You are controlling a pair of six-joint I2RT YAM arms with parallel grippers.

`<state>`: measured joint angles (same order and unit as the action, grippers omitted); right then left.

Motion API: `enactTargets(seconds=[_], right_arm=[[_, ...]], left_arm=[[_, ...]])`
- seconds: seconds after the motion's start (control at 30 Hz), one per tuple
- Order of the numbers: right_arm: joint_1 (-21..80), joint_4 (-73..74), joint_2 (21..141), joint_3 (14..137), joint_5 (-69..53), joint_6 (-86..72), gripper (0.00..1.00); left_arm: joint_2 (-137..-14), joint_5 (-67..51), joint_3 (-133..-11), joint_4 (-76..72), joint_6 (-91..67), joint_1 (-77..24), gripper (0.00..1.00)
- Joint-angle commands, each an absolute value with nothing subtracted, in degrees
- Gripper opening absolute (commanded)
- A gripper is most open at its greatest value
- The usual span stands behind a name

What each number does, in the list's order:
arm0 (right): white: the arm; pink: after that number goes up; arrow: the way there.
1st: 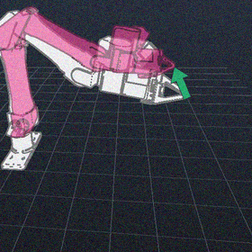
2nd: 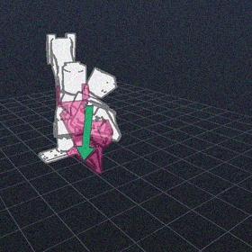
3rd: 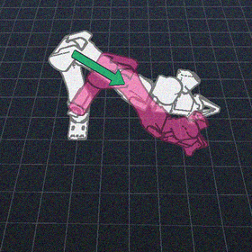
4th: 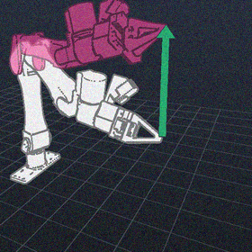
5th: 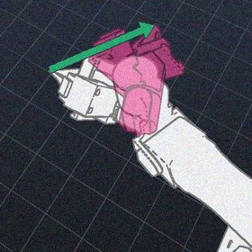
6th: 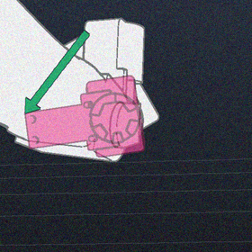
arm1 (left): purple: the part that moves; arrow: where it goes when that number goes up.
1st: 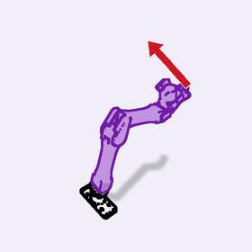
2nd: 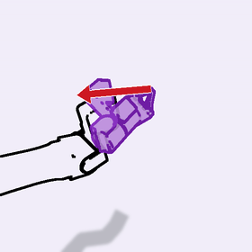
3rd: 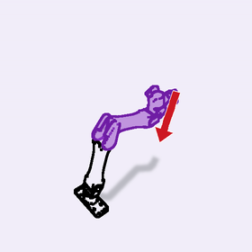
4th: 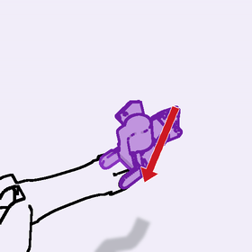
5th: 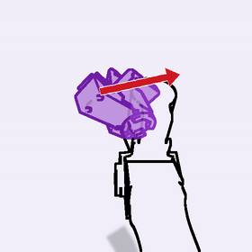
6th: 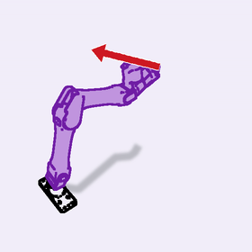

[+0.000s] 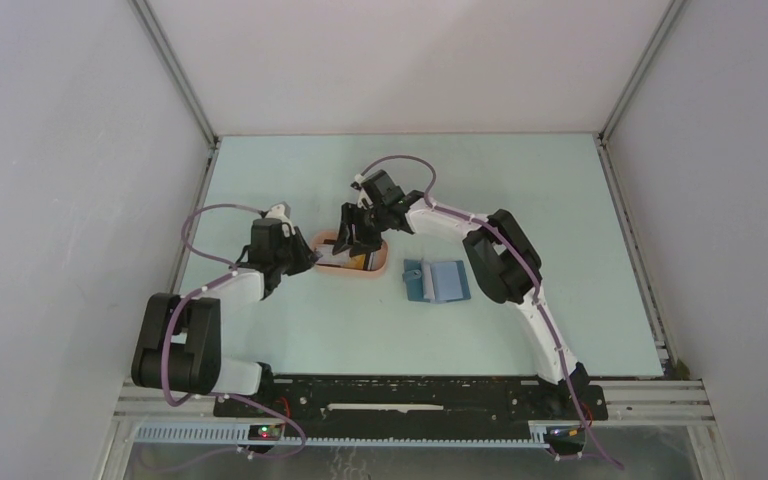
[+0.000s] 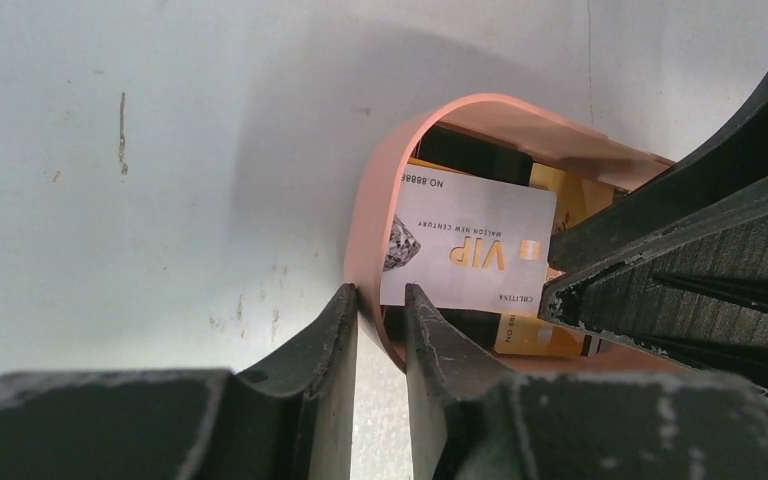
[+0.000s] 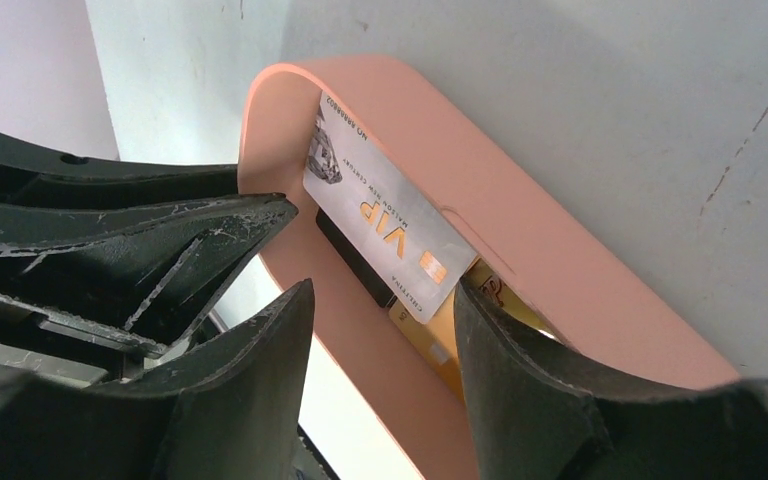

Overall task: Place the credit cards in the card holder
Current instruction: Pick up the credit card from the storage box.

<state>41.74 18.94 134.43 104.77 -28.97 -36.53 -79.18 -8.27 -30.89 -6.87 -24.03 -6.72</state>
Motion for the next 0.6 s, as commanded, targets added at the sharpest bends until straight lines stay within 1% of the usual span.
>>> enactTargets(seconds=[0.0,0.57], right_arm=[[41.7,17.7,136.0,107.1,-31.1,-37.8,0.62],[40.8,15.6,131.9,105.9,-36.9,-38.9,0.60]], left_arm=[[-79.4,-11.9,-31.8,-6.8,-24.3,-6.9,0.23],[-79.3,-10.5,-31.3,-6.6,-26.2,-6.9,0.23]])
